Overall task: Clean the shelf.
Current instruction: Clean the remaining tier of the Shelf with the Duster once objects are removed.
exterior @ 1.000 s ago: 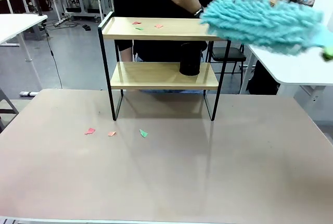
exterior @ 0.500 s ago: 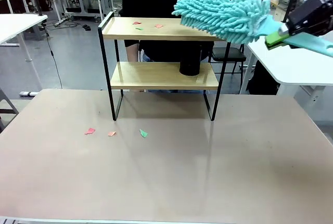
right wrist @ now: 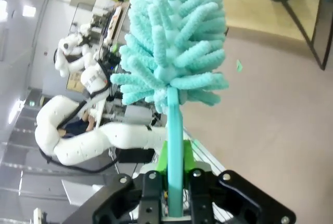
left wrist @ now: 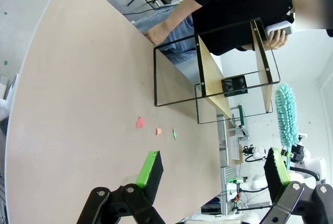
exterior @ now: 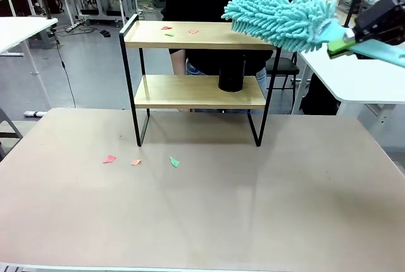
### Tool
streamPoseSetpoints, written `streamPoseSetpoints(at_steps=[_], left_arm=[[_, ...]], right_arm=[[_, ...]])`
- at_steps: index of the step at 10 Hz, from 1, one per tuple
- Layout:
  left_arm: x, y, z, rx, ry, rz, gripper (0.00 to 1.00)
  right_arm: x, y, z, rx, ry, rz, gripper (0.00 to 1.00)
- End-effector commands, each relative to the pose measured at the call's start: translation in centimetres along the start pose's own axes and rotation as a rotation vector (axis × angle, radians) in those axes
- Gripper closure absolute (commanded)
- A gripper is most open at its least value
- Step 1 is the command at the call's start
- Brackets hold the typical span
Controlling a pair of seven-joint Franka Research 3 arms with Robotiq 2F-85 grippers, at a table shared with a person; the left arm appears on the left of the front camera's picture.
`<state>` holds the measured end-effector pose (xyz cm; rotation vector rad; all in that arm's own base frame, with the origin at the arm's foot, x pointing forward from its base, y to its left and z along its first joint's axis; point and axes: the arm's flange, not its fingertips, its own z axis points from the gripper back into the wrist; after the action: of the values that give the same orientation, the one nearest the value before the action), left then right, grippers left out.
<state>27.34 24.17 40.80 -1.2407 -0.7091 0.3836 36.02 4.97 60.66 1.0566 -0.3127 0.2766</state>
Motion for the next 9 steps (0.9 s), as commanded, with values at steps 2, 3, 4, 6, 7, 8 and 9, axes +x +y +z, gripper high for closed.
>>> streamPoseSetpoints(at_steps=[2, 3, 4, 6, 7, 8, 9], left_arm=[[0.0, -0.2, -0.1, -0.014, -0.003, 0.0, 0.0], [0.0, -0.2, -0.1, -0.014, -0.003, 0.0, 0.0], [0.0, -0.2, -0.1, -0.014, -0.003, 0.0, 0.0], [0.0, -0.2, -0.1, -0.014, -0.003, 0.0, 0.0], [0.0, -0.2, -0.1, -0.014, -0.003, 0.0, 0.0], [0.0, -0.2, -0.1, -0.014, -0.003, 0.0, 0.0], [0.0, -0.2, -0.1, -0.014, -0.003, 0.0, 0.0]], right_arm=[[5.0, 3.4, -3.1, -0.056, -0.112, -0.072, 0.89], [6.7, 3.8, -4.1, -0.089, -0.121, -0.094, 0.89], [8.0, 4.2, -5.4, -0.123, -0.135, -0.108, 0.89], [10.0, 4.5, -8.7, -0.145, -0.139, -0.091, 0.89], [10.7, 4.4, -10.0, -0.155, -0.143, -0.086, 0.89], [11.2, 4.1, -11.0, -0.171, -0.136, -0.094, 0.89], [11.6, 3.7, -12.1, -0.188, -0.139, -0.102, 0.89]])
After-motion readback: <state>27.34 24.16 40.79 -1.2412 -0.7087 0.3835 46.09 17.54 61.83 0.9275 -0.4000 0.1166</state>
